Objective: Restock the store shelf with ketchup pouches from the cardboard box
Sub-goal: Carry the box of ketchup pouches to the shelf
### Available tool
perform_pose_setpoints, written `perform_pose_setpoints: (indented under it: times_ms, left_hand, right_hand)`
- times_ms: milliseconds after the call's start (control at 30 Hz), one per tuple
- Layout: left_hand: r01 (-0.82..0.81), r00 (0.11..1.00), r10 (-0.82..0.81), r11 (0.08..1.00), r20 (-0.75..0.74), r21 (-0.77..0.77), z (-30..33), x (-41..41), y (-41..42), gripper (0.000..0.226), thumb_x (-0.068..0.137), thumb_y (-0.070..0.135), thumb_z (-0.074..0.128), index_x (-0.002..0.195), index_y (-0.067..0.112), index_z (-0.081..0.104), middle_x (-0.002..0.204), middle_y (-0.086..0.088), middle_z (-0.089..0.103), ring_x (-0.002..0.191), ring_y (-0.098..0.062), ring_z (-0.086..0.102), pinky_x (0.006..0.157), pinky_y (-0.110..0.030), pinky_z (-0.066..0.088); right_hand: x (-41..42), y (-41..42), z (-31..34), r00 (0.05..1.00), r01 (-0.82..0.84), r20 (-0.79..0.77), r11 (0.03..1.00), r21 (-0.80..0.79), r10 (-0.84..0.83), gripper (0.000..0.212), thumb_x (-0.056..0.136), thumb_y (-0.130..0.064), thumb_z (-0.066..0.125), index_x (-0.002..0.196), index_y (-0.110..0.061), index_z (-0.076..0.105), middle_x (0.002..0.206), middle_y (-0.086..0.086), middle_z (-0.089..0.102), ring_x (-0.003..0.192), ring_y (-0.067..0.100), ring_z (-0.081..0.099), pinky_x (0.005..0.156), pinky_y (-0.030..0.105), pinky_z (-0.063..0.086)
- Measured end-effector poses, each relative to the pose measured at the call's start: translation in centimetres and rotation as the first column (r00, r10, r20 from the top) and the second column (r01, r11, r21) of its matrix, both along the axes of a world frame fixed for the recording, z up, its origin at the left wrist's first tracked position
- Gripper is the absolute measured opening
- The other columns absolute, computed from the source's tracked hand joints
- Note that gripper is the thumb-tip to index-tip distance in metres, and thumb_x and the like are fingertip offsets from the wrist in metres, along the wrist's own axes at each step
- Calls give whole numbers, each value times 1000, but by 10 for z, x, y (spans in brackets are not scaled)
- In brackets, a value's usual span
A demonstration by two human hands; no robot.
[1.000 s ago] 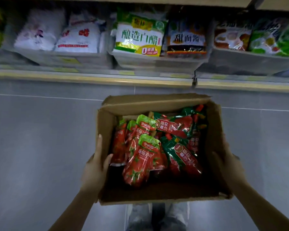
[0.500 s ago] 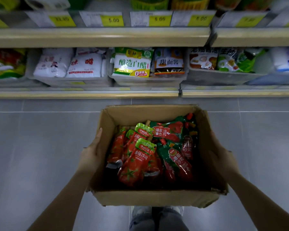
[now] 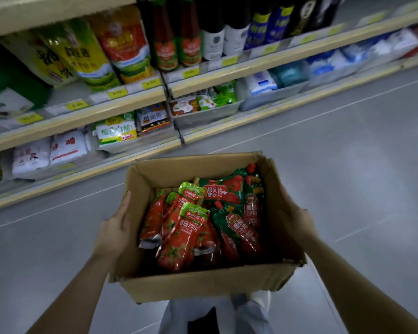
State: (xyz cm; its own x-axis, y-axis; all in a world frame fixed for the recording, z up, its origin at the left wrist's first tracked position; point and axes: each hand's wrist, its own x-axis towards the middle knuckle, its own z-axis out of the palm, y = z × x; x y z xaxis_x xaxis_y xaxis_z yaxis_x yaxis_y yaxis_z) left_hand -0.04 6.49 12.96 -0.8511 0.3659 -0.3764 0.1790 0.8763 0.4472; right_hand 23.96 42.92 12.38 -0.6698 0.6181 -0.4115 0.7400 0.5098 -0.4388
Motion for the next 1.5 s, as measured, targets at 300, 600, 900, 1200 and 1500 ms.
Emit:
perform_pose_setpoints:
  times_ms: [300, 600, 900, 1200, 1500]
  left_hand:
    - [193, 981, -192, 981, -22, 12, 29, 99, 171, 58, 96, 12, 39, 145, 36, 18, 60, -19, 56, 50, -26, 49, 57, -38, 40]
    - [320, 947, -320, 947, -7, 32, 42, 216, 351, 57, 97, 15, 39, 146, 37, 18, 75, -18, 64, 63, -31, 58, 60, -41, 44]
    - [402, 914, -406, 911, 23, 91, 23, 250, 524, 58, 97, 12, 38, 146, 35, 16, 65, -21, 60, 57, -30, 55, 57, -40, 45]
    - [422, 907, -422, 906, -19, 36, -3, 264, 673, 58, 98, 14, 39, 145, 35, 13, 50, -6, 45, 49, -22, 49, 51, -36, 41]
    - [258, 964, -258, 966, -62, -15, -13, 314, 768, 57, 98, 17, 36, 146, 33, 11, 59, -12, 53, 49, -18, 48, 47, -29, 36]
  right_hand:
    - [169, 103, 34, 988, 147, -48, 987, 67, -144, 73, 90, -24, 42, 126, -70, -3, 115, 21, 62, 94, 42, 61, 71, 35, 48]
    - [317, 241, 57, 965, 259, 3, 963, 79, -260, 72, 91, -23, 40, 129, -65, -4, 118, 21, 61, 95, 41, 61, 76, 43, 52]
    - [372, 377, 41, 917, 390, 57, 918, 69, -394, 68, 92, -15, 44, 141, -47, 9, 125, 21, 58, 105, 41, 58, 85, 48, 50]
    - [386, 523, 15, 912, 402, 38, 909, 110, -408, 73, 92, -15, 45, 136, -54, 2, 120, 26, 60, 99, 46, 60, 83, 53, 51]
    - [385, 687, 14, 971, 230, 54, 971, 68, -234, 72, 92, -16, 48, 140, -48, 5, 108, 28, 63, 91, 44, 61, 79, 45, 50]
